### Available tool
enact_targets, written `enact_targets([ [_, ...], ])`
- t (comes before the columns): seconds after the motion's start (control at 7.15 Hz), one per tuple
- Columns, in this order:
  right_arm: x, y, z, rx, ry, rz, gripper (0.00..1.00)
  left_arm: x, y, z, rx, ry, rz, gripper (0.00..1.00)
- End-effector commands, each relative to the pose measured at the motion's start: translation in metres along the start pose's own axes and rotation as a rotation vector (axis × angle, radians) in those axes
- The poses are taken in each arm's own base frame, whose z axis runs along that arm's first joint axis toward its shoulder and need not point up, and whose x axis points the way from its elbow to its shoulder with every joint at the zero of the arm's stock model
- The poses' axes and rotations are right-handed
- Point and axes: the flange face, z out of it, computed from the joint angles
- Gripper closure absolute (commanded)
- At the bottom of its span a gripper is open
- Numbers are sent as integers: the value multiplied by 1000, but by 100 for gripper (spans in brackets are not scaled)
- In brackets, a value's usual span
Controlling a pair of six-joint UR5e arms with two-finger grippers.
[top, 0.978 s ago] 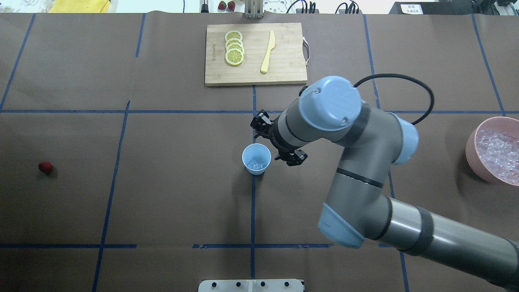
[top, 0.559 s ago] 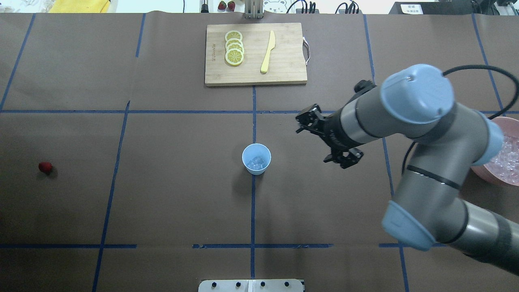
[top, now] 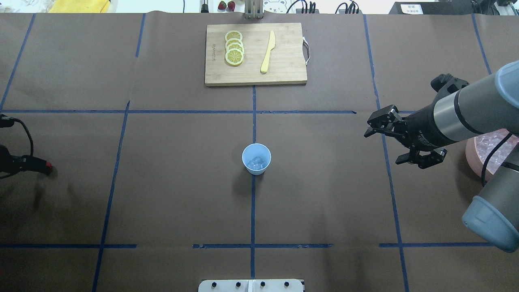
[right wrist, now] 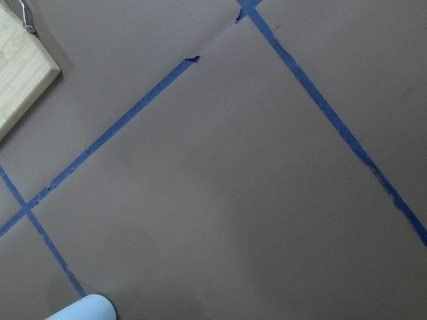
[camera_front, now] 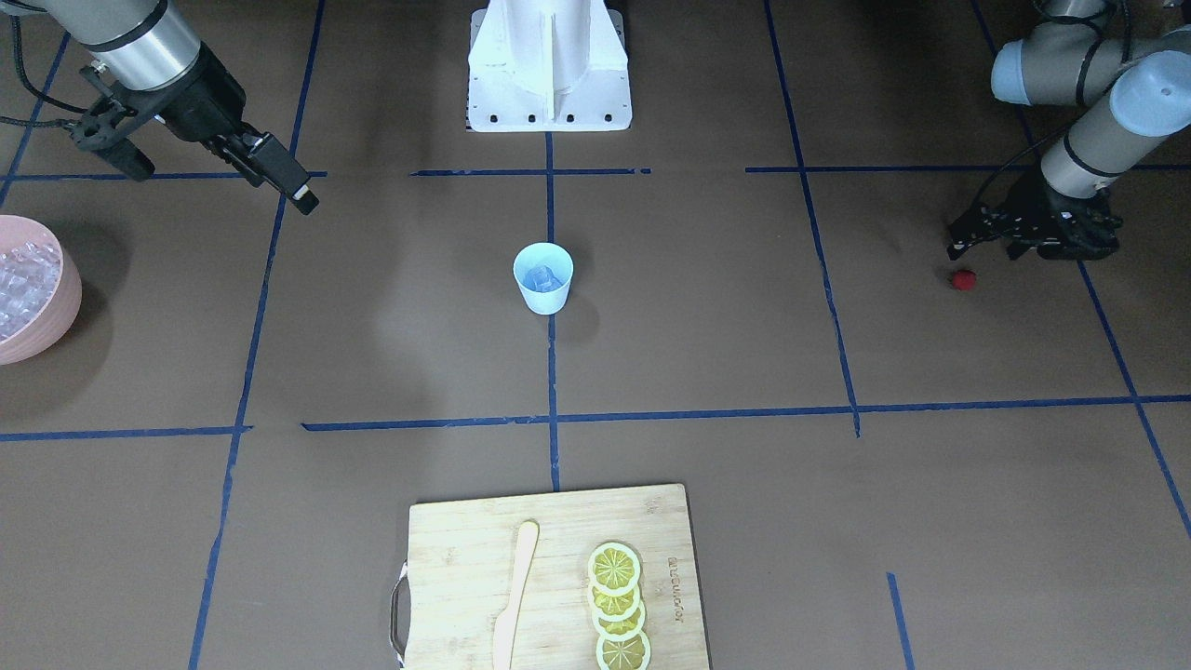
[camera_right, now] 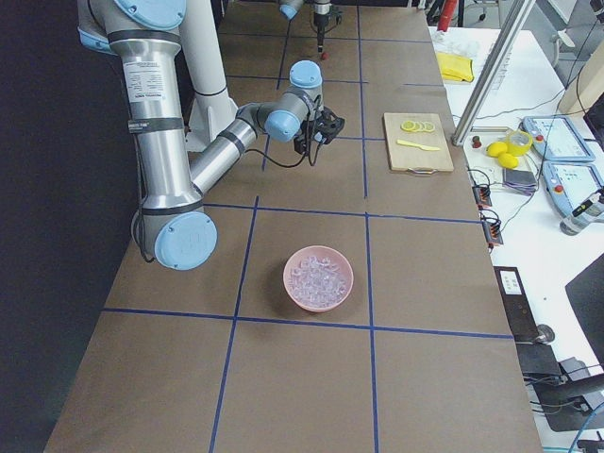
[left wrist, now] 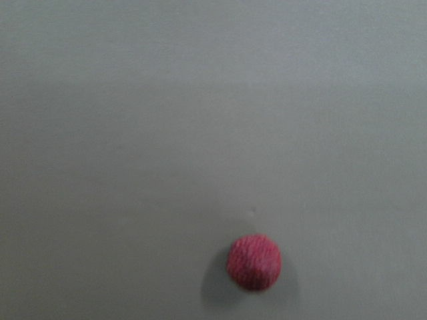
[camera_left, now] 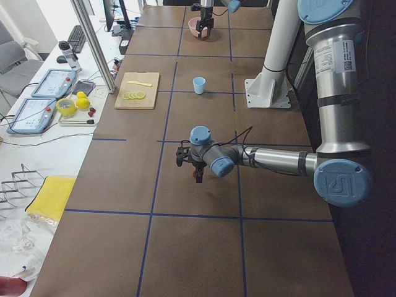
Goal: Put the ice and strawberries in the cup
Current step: 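Withdraw the right gripper toward the bowl while the left arm reaches toward the strawberry, then lower the left gripper onto the red strawberry and grasp it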
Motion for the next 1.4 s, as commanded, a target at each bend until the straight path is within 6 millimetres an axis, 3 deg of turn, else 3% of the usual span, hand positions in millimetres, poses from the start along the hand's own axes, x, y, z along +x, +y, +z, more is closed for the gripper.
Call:
enact_targets([
  [0.0, 3, -1, 0, 0, 3, -3, 0, -1, 2, 17, 65, -20, 20, 1],
  [0.14, 3, -2, 1, 1, 7, -2, 0, -15, 5, 30, 76, -3, 30, 2],
  [0.42, 1, 0, 0, -3, 2, -5, 0, -6, -8, 41, 93, 26, 32, 3],
  [0.7, -1, 0, 0, -2, -1, -7, 0, -1, -11, 40, 100, 39, 29, 10],
  [0.84, -1, 1, 1, -3, 0, -8, 0, -1, -10, 39, 104, 47, 34, 22],
  [0.98, -3, 1, 1, -2, -3, -9, 0, -1, -9, 38, 104, 52, 36, 42],
  [1.26, -3, 1, 2, 0, 0, -8, 0, -4, -6, 36, 100, 54, 36, 36],
])
